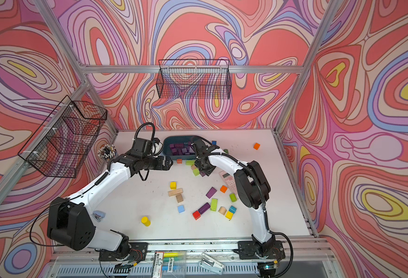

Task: Pick purple bricks into the storage bin
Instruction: Pick up the building block from the center of the board.

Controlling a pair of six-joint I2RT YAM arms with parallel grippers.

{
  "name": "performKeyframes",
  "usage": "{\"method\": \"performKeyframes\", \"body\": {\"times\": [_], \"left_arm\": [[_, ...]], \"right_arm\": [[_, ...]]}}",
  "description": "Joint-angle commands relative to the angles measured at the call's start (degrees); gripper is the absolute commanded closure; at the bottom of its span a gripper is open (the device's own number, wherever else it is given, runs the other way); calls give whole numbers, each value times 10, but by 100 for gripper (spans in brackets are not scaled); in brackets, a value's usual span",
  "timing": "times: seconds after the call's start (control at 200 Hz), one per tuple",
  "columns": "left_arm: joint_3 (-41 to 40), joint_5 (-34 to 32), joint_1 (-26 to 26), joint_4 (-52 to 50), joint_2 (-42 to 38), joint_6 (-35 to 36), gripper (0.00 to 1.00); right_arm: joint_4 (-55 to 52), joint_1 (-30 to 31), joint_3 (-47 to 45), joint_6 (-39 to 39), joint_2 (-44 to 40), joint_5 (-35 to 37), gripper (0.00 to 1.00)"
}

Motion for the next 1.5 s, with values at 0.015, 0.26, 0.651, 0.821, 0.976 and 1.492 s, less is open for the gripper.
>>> {"method": "performKeyframes", "body": {"times": [0.015, 0.26, 0.651, 0.821, 0.976, 1.492], "left_arm": [[15, 2, 4, -18, 5, -4, 0], [14, 2, 4, -18, 1, -2, 0], [12, -1, 4, -17, -4, 2, 0], [12, -2, 4, -17, -5, 2, 0], [12, 0, 4, -16, -5, 2, 0], [11, -2, 4, -15, -7, 4, 0]], "right_arm": [[-23, 5, 19, 9, 17, 6, 44], [-27, 10, 25, 11, 30, 4, 44], [-32, 12, 36, 11, 49, 3, 47], [-37, 12, 37, 11, 52, 4, 52], [-37, 13, 36, 12, 50, 5, 55], [-58, 12, 36, 1, 60, 3, 57]]}}
